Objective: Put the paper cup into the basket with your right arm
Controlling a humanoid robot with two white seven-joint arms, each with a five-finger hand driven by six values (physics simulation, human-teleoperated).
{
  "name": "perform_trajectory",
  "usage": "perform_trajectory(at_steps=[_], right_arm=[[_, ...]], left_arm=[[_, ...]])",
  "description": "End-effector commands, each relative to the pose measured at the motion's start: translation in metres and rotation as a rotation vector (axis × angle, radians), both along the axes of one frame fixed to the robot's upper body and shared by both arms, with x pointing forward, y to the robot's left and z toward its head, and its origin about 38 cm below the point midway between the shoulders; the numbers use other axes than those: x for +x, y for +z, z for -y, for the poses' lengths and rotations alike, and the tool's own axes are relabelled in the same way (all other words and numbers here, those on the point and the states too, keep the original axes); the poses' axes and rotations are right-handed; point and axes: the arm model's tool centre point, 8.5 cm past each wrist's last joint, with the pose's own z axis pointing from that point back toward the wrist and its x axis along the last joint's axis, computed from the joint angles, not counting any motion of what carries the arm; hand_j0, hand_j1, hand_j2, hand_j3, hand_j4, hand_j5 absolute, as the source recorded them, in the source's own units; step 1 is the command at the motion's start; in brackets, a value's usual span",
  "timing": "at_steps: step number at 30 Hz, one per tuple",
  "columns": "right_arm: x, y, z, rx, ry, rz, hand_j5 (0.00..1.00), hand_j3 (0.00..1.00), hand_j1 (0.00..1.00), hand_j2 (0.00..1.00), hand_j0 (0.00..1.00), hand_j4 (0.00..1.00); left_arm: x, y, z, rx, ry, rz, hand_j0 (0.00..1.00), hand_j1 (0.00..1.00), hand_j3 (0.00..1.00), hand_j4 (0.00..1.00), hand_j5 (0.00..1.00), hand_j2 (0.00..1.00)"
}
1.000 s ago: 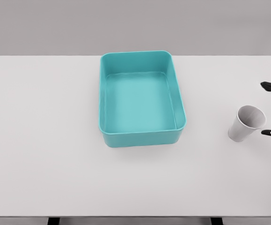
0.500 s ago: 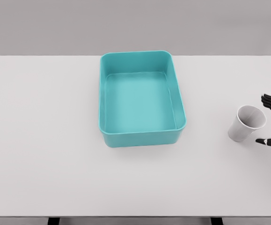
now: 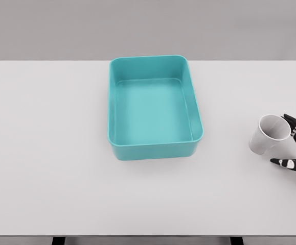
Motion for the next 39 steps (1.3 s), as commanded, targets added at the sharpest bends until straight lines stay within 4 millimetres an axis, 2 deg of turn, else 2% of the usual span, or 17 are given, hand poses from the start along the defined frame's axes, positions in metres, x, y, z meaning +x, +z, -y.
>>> perform_trajectory(at_steps=[1,10,16,20,30,32,34,35,39], right_arm=[[0.0,-0.002,0.0,0.034,-0.014,-0.012,1.0,1.0,1.0,1.0,1.0,1.0],[0.002,-0.001,0.001,0.082,-0.031,-0.02,1.0,1.0,1.0,1.0,1.0,1.0],[0.01,0.001,-0.01,0.098,-0.006,-0.034,1.0,1.0,1.0,1.0,1.0,1.0],[0.023,-0.004,-0.027,0.13,0.021,-0.05,1.0,1.0,1.0,1.0,1.0,1.0],[0.023,-0.008,-0.028,0.131,0.023,-0.069,1.0,1.0,1.0,1.0,1.0,1.0],[0.023,-0.009,-0.029,0.128,0.027,-0.07,0.94,0.94,0.94,0.94,0.94,0.94],[0.023,-0.009,-0.029,0.127,0.029,-0.072,0.84,0.84,0.84,0.84,0.84,0.84],[0.023,-0.01,-0.031,0.126,0.033,-0.073,0.83,0.83,0.83,0.83,0.83,0.83],[0.027,-0.005,-0.032,0.124,0.039,-0.059,0.71,0.71,0.71,0.71,0.71,0.71]], left_arm=[[0.0,0.0,0.0,0.0,-0.001,0.002,1.0,1.0,1.0,1.0,1.0,1.0],[0.0,0.0,0.0,0.0,-0.001,-0.001,1.0,1.0,1.0,1.0,1.0,1.0],[0.0,0.0,0.0,0.001,0.001,-0.001,1.0,1.0,1.0,1.0,1.0,1.0],[0.0,0.0,0.0,0.0,0.001,-0.001,1.0,1.0,1.0,1.0,1.0,1.0],[0.0,0.0,0.0,0.0,0.001,0.0,1.0,1.0,1.0,1.0,1.0,1.0],[0.0,0.0,0.0,0.0,-0.001,0.0,1.0,1.0,1.0,1.0,1.0,1.0],[0.0,0.0,0.0,0.0,0.001,-0.001,1.0,1.0,1.0,1.0,1.0,1.0],[0.0,0.0,0.0,0.0,0.001,0.0,1.0,1.0,1.0,1.0,1.0,1.0],[0.0,0.0,0.0,0.0,0.001,0.0,1.0,1.0,1.0,1.0,1.0,1.0]])
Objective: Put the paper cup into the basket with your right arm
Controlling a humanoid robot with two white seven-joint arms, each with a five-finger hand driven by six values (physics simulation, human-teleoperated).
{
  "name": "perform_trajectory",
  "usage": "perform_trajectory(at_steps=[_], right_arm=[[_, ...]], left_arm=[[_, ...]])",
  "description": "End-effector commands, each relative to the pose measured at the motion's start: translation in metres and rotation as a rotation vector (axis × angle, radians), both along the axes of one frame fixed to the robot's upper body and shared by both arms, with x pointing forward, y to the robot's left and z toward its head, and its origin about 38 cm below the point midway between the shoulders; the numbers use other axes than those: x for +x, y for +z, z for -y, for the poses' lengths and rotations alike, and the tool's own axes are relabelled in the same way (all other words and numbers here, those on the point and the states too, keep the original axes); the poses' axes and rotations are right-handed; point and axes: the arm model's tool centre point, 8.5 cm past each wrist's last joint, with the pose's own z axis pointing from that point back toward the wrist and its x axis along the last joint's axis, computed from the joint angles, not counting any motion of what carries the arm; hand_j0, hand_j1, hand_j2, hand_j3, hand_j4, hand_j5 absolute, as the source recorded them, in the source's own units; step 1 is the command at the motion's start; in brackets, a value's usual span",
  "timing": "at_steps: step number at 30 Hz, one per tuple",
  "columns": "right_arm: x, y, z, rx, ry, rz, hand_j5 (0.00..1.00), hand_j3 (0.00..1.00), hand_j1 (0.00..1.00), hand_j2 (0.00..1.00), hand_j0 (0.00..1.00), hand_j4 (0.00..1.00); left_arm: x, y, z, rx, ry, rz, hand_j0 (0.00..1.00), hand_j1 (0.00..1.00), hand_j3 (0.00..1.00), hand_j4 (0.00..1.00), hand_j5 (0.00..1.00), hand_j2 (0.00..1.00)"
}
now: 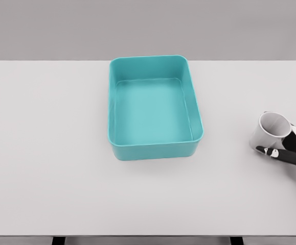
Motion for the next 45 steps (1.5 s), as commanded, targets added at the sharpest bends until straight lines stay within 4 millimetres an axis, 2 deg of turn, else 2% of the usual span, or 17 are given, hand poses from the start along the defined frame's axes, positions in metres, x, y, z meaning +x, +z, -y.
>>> perform_trajectory(at_steps=[1,4,9,17,25,34,39,45], right_arm=[[0.0,0.001,0.0,0.004,0.0,0.004,0.69,0.69,0.69,0.69,0.69,0.69],[0.001,0.003,0.001,-0.003,0.002,0.006,0.61,0.61,0.61,0.61,0.61,0.61],[0.007,0.013,-0.001,-0.015,0.014,0.035,0.54,0.54,0.54,0.54,0.54,0.54],[0.027,0.035,-0.016,-0.052,0.058,0.11,0.5,0.5,0.5,0.5,0.5,0.5],[0.06,0.062,-0.041,-0.087,0.13,0.178,0.48,0.48,0.48,0.48,0.48,0.48],[0.103,0.091,-0.091,-0.094,0.215,0.253,0.47,0.47,0.47,0.47,0.47,0.47],[0.126,0.094,-0.124,-0.078,0.241,0.266,0.47,0.47,0.47,0.47,0.47,0.47],[0.145,0.097,-0.152,-0.073,0.274,0.268,0.47,0.47,0.47,0.47,0.47,0.47]], left_arm=[[0.0,0.0,0.0,0.0,0.0,-0.001,1.0,1.0,1.0,1.0,1.0,1.0],[0.0,0.0,0.0,0.0,0.0,-0.001,1.0,1.0,1.0,1.0,1.0,1.0],[0.0,0.0,0.0,-0.001,-0.001,0.001,1.0,1.0,1.0,1.0,1.0,1.0],[0.0,0.0,0.0,0.0,0.0,-0.001,1.0,1.0,1.0,1.0,1.0,1.0],[0.0,0.0,0.0,0.0,0.0,-0.001,1.0,1.0,1.0,1.0,1.0,1.0],[0.0,0.0,0.0,0.0,-0.001,0.001,1.0,1.0,1.0,1.0,1.0,1.0],[0.0,0.0,0.0,0.0,-0.001,-0.001,1.0,1.0,1.0,1.0,1.0,1.0],[0.0,0.0,0.0,0.0,0.0,-0.001,1.0,1.0,1.0,1.0,1.0,1.0]])
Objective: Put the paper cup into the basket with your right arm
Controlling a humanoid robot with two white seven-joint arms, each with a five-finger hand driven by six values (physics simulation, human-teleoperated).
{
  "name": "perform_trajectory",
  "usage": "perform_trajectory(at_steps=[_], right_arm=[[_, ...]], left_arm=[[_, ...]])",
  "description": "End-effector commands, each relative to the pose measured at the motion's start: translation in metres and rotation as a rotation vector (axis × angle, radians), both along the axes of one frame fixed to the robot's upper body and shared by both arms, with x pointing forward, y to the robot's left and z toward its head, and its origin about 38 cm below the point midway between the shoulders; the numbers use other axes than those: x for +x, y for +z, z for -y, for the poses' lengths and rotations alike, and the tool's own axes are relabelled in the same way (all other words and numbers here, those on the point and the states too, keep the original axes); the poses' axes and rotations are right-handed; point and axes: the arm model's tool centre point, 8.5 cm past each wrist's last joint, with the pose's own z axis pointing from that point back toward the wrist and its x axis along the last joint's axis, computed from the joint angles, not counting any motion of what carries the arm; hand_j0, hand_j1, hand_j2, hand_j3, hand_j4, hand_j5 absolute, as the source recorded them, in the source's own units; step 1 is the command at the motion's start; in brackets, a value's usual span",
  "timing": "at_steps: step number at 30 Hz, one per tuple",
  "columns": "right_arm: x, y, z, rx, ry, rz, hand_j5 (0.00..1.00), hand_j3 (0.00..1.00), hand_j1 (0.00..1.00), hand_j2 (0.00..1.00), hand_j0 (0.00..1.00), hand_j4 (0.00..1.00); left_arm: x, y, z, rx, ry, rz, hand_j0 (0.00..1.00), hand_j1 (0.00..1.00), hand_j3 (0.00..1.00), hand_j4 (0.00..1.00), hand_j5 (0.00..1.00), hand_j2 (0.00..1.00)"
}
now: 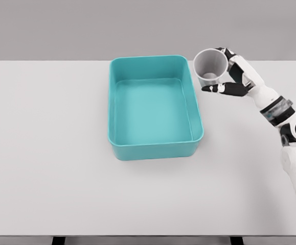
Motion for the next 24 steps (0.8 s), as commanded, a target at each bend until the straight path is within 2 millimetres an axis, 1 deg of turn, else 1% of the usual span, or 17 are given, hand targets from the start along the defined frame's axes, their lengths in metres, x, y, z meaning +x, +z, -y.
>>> perform_trajectory(at_steps=[1,5,7,9,10,11,15,18,21,24], right_arm=[[0.003,-0.015,-0.017,0.016,0.019,-0.041,0.47,0.47,0.47,0.47,0.47,0.47],[0.015,-0.009,-0.04,-0.006,0.034,-0.047,0.47,0.47,0.47,0.47,0.47,0.47],[0.023,-0.008,-0.049,-0.019,0.04,-0.049,0.47,0.47,0.47,0.47,0.47,0.47],[0.027,-0.006,-0.055,-0.055,0.045,-0.045,0.47,0.47,0.47,0.47,0.47,0.47],[0.031,-0.003,-0.061,-0.075,0.054,-0.037,0.47,0.47,0.47,0.47,0.47,0.47],[0.032,-0.001,-0.067,-0.109,0.063,-0.028,0.47,0.47,0.47,0.47,0.47,0.47],[0.037,0.005,-0.078,-0.211,0.083,-0.002,0.47,0.47,0.47,0.47,0.47,0.47],[0.038,0.007,-0.083,-0.257,0.092,0.012,0.47,0.47,0.47,0.47,0.47,0.47],[0.04,0.014,-0.098,-0.295,0.133,0.037,0.47,0.47,0.47,0.47,0.47,0.47],[0.041,0.017,-0.108,-0.363,0.15,0.06,0.47,0.47,0.47,0.47,0.47,0.47]], left_arm=[[0.0,0.0,0.0,0.0,0.0,0.001,1.0,1.0,1.0,1.0,1.0,1.0],[0.0,0.0,0.0,0.001,0.001,0.001,1.0,1.0,1.0,1.0,1.0,1.0],[0.0,0.0,0.0,0.0,0.001,-0.001,1.0,1.0,1.0,1.0,1.0,1.0],[0.0,0.0,0.0,0.001,0.001,0.0,1.0,1.0,1.0,1.0,1.0,1.0],[0.0,0.0,0.0,0.001,-0.001,-0.001,1.0,1.0,1.0,1.0,1.0,1.0],[0.0,0.0,0.0,0.0,0.0,0.001,1.0,1.0,1.0,1.0,1.0,1.0],[0.0,0.0,0.0,0.0,0.001,-0.001,1.0,1.0,1.0,1.0,1.0,1.0],[0.0,0.0,0.0,0.0,0.0,0.001,1.0,1.0,1.0,1.0,1.0,1.0],[0.0,0.0,0.0,0.0,0.0,0.001,1.0,1.0,1.0,1.0,1.0,1.0],[0.0,0.0,0.0,0.0,-0.001,0.001,1.0,1.0,1.0,1.0,1.0,1.0]])
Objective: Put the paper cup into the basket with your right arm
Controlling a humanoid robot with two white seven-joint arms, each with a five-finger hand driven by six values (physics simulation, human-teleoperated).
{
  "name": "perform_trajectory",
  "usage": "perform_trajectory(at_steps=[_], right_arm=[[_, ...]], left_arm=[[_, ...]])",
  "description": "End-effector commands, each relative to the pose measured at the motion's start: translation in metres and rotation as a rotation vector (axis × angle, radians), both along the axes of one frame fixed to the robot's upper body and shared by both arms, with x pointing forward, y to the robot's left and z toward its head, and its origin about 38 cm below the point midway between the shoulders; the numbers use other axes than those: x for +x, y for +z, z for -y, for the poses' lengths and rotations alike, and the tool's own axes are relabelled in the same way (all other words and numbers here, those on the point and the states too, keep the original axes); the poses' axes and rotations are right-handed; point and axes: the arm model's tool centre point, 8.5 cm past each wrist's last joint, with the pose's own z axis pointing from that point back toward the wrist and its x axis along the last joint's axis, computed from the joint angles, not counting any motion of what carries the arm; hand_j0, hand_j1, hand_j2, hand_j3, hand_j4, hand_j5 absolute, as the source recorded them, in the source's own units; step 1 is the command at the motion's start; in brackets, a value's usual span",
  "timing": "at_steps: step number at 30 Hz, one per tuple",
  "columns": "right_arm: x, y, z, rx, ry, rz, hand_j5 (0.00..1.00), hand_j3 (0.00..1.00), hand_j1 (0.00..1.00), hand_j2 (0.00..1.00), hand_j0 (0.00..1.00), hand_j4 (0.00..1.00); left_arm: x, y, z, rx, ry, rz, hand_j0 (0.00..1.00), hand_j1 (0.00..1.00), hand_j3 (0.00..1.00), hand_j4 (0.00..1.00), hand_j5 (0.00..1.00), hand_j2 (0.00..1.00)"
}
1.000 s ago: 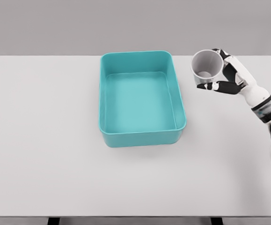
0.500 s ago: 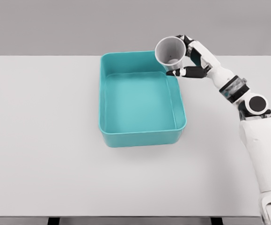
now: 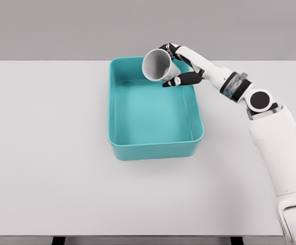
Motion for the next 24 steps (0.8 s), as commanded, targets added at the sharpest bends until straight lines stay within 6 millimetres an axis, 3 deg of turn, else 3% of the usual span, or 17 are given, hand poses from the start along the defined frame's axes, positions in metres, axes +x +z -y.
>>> perform_trajectory(at_steps=[1,4,7,15,24], right_arm=[[-0.002,-0.004,-0.009,-0.044,0.022,0.003,0.47,0.47,0.47,0.47,0.47,0.47],[-0.002,-0.003,-0.015,-0.12,0.035,0.029,0.47,0.47,0.47,0.47,0.47,0.47],[-0.006,0.014,-0.024,-0.177,0.058,0.108,0.47,0.47,0.47,0.47,0.47,0.47],[-0.01,0.029,-0.03,-0.377,0.098,0.215,0.47,0.47,0.47,0.47,0.47,0.47],[-0.014,0.019,-0.054,-0.586,0.193,0.253,0.47,0.47,0.47,0.47,0.47,0.47]], left_arm=[[0.0,0.0,0.0,0.0,0.001,0.0,1.0,1.0,1.0,1.0,1.0,1.0],[0.0,0.0,0.0,0.0,-0.001,-0.001,1.0,1.0,1.0,1.0,1.0,1.0],[0.0,0.0,0.0,0.0,0.001,0.0,1.0,1.0,1.0,1.0,1.0,1.0],[0.0,0.0,0.0,0.001,0.001,0.0,1.0,1.0,1.0,1.0,1.0,1.0],[0.0,0.0,0.0,0.0,-0.001,-0.001,1.0,1.0,1.0,1.0,1.0,1.0]])
